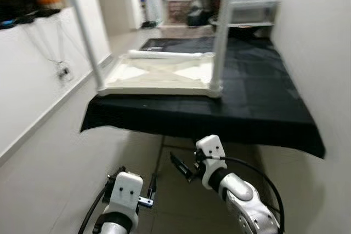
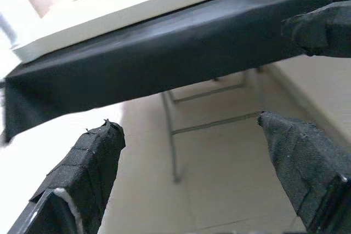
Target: Building children table
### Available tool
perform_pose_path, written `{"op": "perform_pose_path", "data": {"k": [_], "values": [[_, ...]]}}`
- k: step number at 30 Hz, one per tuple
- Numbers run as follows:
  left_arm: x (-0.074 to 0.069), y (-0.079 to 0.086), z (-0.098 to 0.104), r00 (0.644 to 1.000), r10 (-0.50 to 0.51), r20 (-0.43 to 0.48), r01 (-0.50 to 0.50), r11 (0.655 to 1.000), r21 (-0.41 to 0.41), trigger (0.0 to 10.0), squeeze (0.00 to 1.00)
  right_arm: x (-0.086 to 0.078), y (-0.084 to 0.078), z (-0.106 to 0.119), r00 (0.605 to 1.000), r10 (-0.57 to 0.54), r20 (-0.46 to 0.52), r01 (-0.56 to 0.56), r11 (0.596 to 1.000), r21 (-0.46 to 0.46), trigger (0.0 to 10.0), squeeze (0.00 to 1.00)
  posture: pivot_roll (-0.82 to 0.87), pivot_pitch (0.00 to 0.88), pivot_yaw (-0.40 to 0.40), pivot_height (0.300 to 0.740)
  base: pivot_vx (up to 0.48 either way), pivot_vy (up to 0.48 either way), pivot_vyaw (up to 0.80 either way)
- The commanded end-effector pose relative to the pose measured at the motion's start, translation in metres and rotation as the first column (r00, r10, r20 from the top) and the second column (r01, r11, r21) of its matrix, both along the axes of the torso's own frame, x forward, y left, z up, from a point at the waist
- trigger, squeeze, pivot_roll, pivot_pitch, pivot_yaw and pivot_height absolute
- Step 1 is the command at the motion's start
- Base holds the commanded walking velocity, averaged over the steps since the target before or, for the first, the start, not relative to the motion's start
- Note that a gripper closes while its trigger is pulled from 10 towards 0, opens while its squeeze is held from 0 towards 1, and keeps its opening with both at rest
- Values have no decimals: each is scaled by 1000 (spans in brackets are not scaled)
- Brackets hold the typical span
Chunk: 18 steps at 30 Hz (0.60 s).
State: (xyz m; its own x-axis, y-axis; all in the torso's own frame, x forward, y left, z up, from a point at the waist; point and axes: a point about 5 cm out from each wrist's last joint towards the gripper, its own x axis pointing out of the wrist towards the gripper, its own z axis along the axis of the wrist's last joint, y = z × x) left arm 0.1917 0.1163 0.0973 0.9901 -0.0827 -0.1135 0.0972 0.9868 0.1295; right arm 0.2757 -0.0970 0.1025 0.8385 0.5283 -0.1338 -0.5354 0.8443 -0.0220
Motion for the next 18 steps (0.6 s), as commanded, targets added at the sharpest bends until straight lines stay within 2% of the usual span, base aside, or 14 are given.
{"op": "perform_pose_path", "data": {"k": [1,4,14,18], "values": [[-1,3,1,1000,12,5,-12,1000,17,10000,0,0,2,0,1000,0,4,0,1000,-1,10000,0,-41,0,26,740,0,0,-800],[-1,3,1,1000,13,7,-13,1000,17,10000,0,0,3,0,1000,-3,10,3,1000,1,10000,0,-41,0,26,740,0,0,-800],[0,10,7,997,70,42,-71,997,24,10000,0,2,0,1,1000,-28,3,28,999,16,10000,0,-40,0,22,740,0,0,0],[4,20,11,990,128,63,-131,991,37,10000,0,7,-3,7,997,-64,42,63,998,31,10000,0,-21,0,29,740,0,0,0]]}}
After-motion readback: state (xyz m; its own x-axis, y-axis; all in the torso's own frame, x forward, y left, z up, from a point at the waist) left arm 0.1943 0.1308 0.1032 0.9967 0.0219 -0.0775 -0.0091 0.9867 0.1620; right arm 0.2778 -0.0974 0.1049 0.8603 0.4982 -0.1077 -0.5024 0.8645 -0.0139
